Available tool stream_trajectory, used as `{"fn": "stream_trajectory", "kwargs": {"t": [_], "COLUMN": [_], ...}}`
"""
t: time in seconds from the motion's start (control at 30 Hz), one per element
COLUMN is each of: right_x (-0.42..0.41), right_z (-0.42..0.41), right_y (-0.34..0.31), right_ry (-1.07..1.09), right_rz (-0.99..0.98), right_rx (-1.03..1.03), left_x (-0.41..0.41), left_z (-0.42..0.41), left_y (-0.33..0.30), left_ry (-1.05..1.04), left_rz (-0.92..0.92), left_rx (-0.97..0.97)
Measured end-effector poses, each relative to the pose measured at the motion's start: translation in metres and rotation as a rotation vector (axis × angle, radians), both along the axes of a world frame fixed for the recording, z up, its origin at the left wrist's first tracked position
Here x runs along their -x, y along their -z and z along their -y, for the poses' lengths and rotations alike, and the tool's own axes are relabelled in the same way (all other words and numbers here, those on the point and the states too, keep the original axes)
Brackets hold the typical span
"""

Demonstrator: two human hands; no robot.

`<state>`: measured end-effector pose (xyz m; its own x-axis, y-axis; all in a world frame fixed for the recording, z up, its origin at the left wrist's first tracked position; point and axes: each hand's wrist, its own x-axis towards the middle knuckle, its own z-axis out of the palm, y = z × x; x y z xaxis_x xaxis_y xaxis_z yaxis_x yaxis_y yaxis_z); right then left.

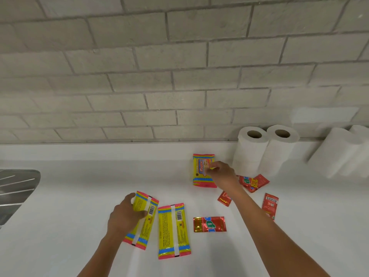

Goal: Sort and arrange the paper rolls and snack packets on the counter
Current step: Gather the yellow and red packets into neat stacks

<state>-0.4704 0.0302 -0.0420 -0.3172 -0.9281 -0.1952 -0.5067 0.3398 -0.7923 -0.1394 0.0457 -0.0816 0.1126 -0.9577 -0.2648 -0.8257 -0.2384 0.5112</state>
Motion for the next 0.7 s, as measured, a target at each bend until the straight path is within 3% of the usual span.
{"fn": "stream_trajectory", "kwargs": {"t": [0.17, 0.27, 0.53, 0.7], "right_x": [-0.016, -0.029, -0.058, -0.064], "right_z": [-0.019, -0.028, -0.042, -0.047], "right_y": [-0.003, -0.005, -0.010, -0.012], "right_ry": [-0.079, -0.112, -0.151, -0.224], "right_rz": [0.100, 0.291, 0.766, 0.950], "right_rx": [0.041, 0.009, -0.262, -0.324], "left_x": [0.011, 0.021, 0.038, 0.044], "left_z": [-0.007, -0.013, -0.031, -0.033], "left_y": [-0.027, -0.043, -0.060, -0.051], "left_ry": [0.025, 0.062, 0.406, 0.538], "left_rz": [-0.032, -0.128, -0.254, -0.257], "left_rx": [0.190, 0.367, 0.825, 0.942]}}
